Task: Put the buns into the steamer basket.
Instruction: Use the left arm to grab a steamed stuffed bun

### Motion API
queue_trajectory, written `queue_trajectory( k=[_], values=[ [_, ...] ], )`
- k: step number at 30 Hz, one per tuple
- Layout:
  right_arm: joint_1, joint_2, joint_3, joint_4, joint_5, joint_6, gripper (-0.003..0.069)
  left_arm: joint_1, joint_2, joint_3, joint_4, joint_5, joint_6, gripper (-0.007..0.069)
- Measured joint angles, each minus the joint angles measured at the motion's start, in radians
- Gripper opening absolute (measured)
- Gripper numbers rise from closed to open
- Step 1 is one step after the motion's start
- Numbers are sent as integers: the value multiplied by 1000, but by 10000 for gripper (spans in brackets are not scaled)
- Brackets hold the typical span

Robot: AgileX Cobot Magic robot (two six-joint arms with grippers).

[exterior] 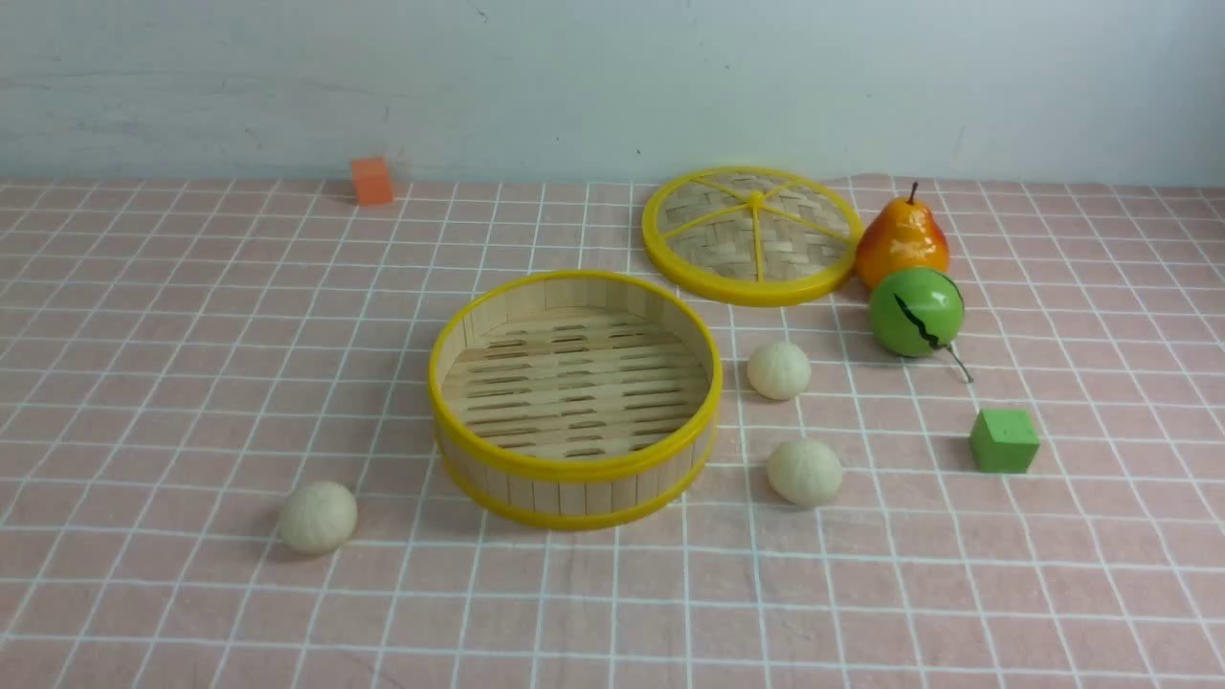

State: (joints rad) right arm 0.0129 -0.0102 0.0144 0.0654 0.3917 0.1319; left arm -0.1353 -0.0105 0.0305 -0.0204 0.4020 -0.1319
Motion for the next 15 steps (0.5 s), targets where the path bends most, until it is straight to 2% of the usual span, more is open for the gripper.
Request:
queue_trajectory(
  k=[15],
  values=[
    [0,0,0,0,0,0,239,0,0,0,6,0,0,228]
  ],
)
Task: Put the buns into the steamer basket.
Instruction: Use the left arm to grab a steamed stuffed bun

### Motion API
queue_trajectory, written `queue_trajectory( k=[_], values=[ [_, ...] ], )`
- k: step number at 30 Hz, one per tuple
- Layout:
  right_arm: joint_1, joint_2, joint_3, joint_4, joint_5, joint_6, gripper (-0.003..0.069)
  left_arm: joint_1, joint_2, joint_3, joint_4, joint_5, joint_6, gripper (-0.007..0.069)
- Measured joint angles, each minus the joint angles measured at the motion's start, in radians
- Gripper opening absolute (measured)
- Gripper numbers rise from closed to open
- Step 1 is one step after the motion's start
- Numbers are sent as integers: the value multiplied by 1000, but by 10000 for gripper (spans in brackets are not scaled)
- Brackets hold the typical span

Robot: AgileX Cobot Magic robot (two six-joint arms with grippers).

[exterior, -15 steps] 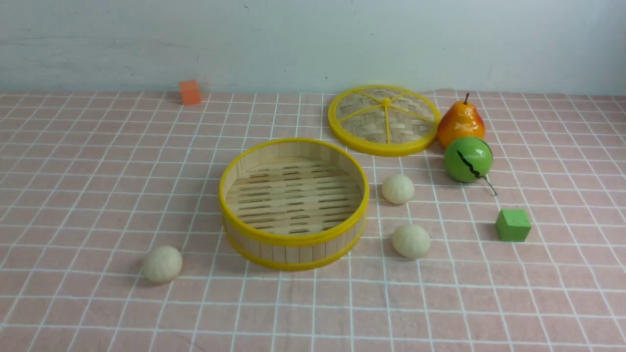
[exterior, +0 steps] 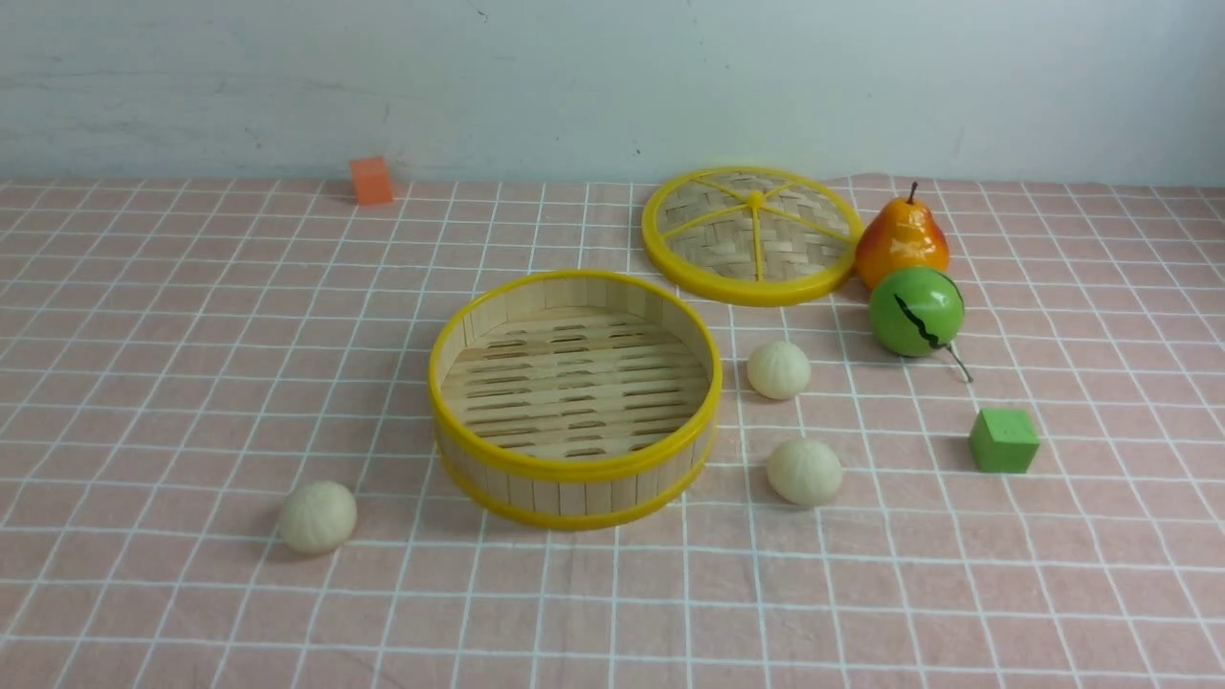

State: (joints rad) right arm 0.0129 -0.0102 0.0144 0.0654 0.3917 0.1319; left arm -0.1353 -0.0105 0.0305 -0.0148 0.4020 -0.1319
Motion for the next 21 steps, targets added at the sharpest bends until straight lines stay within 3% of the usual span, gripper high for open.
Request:
queue_trajectory(
  k=[17,21],
  values=[
    [0,0,0,0,0,0,239,0,0,0,33,-8,0,235],
    [0,0,3,0,-32,0,239,0,0,0,33,-73,0,235]
  ],
)
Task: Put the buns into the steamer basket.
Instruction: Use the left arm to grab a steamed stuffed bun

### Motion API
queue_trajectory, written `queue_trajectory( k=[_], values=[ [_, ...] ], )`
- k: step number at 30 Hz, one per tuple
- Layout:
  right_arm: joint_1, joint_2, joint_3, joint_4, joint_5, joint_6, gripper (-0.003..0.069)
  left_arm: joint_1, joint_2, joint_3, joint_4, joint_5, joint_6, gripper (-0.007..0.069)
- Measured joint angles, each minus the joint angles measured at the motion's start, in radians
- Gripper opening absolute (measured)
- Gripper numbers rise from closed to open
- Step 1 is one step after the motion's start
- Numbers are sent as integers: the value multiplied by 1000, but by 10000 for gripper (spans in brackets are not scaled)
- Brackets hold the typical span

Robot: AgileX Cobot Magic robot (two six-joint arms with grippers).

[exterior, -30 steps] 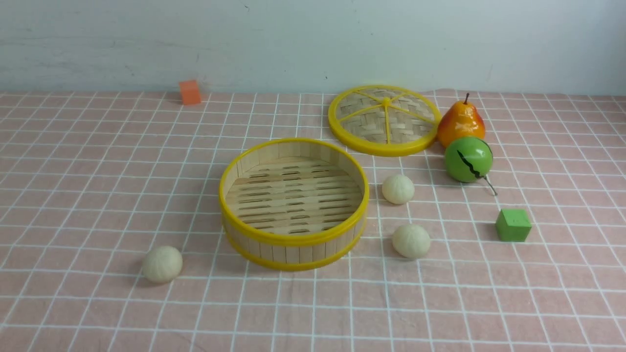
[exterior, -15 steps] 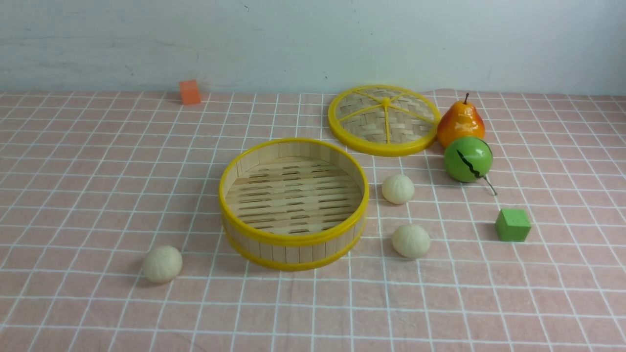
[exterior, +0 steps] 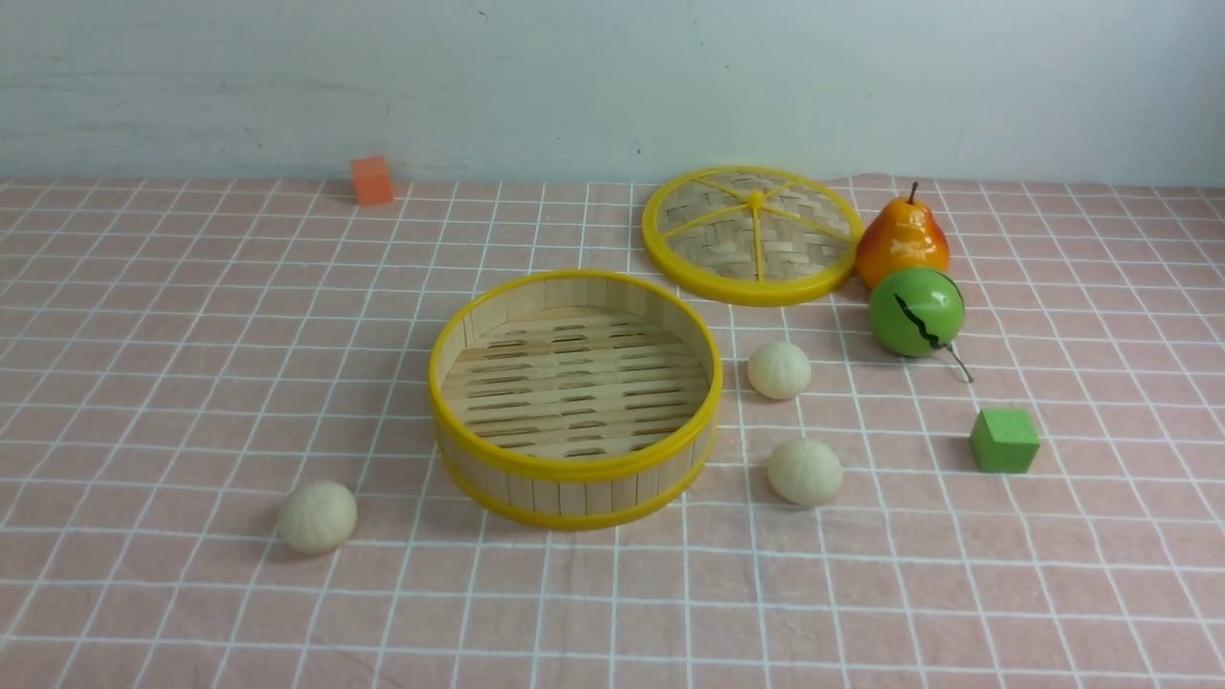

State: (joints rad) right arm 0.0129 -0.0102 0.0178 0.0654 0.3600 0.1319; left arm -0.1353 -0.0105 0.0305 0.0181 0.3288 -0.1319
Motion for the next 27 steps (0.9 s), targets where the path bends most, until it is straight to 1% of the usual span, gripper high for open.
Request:
queue_trajectory(
  k=[1,4,5,6,7,9,10,11,13,14,15,16,17,18,19,20,21,22,23,24,26,27],
  values=[
    [0,0,3,0,-16,0,239,0,0,1,0,-24,0,235],
    [0,0,8,0,-147,0,239,0,0,1,0,-199,0,235],
    [0,0,8,0,-174,0,239,0,0,1,0,-227,0,235],
    [0,0,8,0,-289,0,239,0,0,1,1,-346,0,235],
    [0,0,8,0,-360,0,239,0,0,1,3,-421,0,237],
    [0,0,8,0,-497,1,239,0,0,1,3,-551,0,237],
    [0,0,8,0,-511,1,239,0,0,1,3,-565,-1,237],
    [0,0,8,0,-606,11,239,0,0,1,4,-660,-13,237],
    [0,2,8,10,-736,21,239,0,0,1,-5,-792,-74,237],
    [0,1,8,12,-746,23,239,0,0,1,-7,-815,-83,237],
    [0,10,8,31,-797,41,239,0,0,1,-31,-881,-157,237],
    [0,25,8,43,-820,63,239,0,0,-15,-55,-896,-229,235],
    [0,31,8,45,-822,66,239,0,0,-15,-59,-894,-229,235],
    [0,63,-5,57,-817,102,226,0,10,-91,-87,-842,-282,211],
    [0,67,-12,57,-813,105,218,0,13,-102,-89,-824,-284,206],
    [0,107,-54,52,-792,108,180,0,52,-196,-97,-747,-284,165],
    [0,118,-79,48,-783,105,157,0,75,-226,-97,-722,-279,150],
    [0,164,-135,32,-760,88,101,0,143,-336,-96,-627,-253,88],
    [0,209,-195,18,-731,64,42,0,198,-426,-92,-546,-231,46],
    [0,241,-235,5,-705,49,12,0,256,-480,-88,-498,-207,6],
    [0,318,-327,-7,-625,15,-15,0,369,-583,-75,-409,-157,-14],
    [0,336,-335,-8,-616,7,-16,0,382,-591,-73,-403,-151,-14]
  ],
)
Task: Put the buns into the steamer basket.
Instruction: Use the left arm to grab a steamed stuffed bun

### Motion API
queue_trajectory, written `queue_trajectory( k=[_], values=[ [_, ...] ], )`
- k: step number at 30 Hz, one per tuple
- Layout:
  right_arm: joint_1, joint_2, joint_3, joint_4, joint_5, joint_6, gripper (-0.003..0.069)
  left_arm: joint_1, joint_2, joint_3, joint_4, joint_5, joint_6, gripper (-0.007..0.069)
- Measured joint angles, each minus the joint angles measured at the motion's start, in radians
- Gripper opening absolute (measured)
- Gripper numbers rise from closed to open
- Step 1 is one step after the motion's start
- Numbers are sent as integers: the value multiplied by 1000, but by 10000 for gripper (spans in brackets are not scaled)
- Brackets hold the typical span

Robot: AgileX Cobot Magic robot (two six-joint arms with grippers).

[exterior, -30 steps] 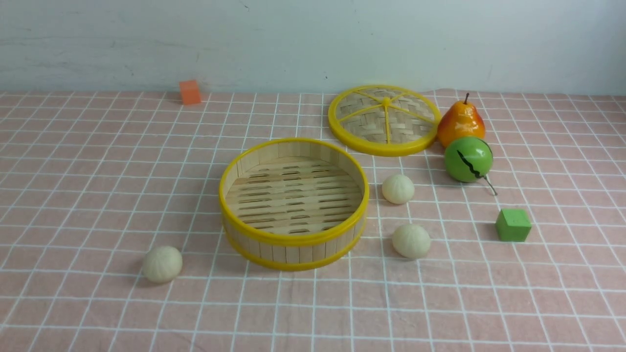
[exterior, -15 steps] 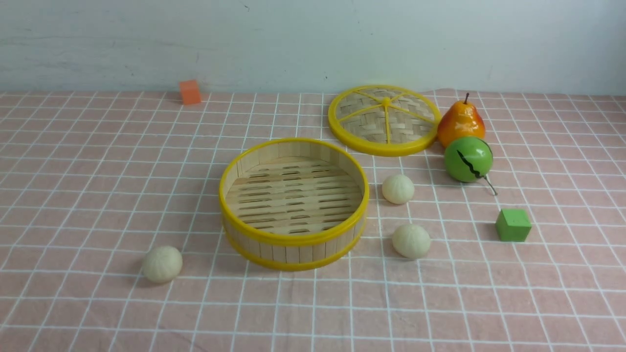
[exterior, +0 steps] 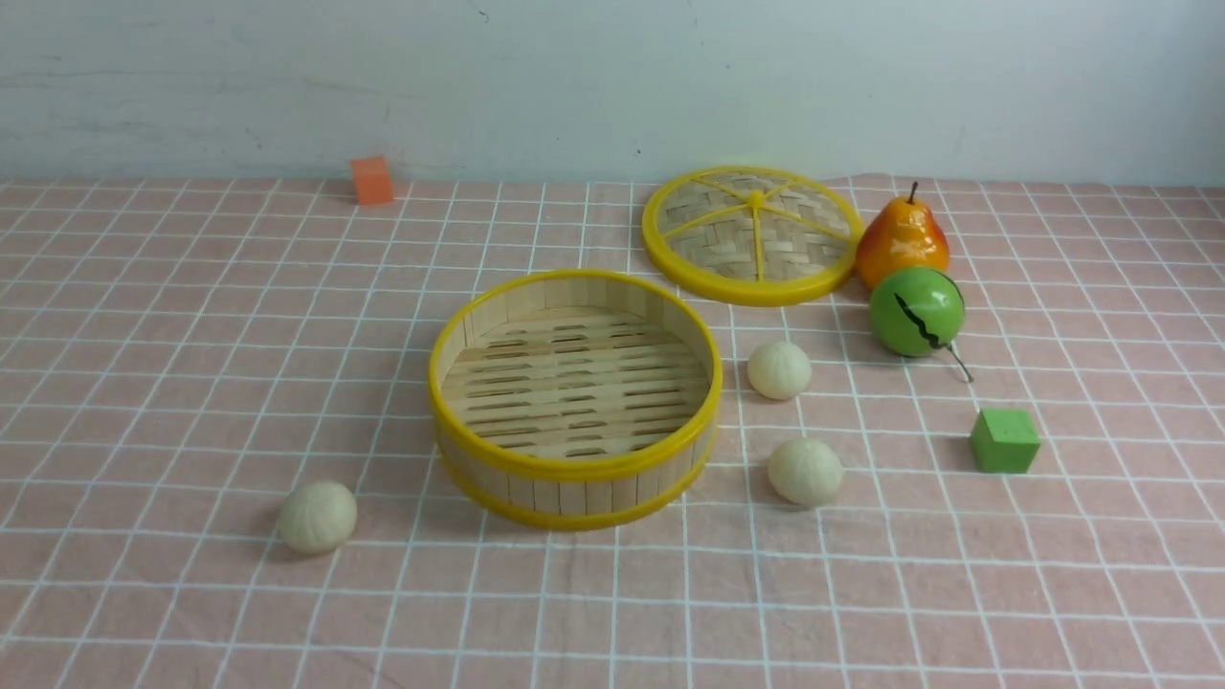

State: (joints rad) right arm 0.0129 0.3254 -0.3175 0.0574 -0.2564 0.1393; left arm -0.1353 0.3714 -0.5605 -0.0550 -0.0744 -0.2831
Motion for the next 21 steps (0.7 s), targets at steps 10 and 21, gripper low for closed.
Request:
queue_trajectory(
  k=[10,21],
  values=[
    [60,534,-257,-57,673,-79,-3,-18,664,-247,-113,664,154,-14],
    [301,836,-373,36,894,-157,33,-35,915,-297,-167,684,248,19]
  ],
)
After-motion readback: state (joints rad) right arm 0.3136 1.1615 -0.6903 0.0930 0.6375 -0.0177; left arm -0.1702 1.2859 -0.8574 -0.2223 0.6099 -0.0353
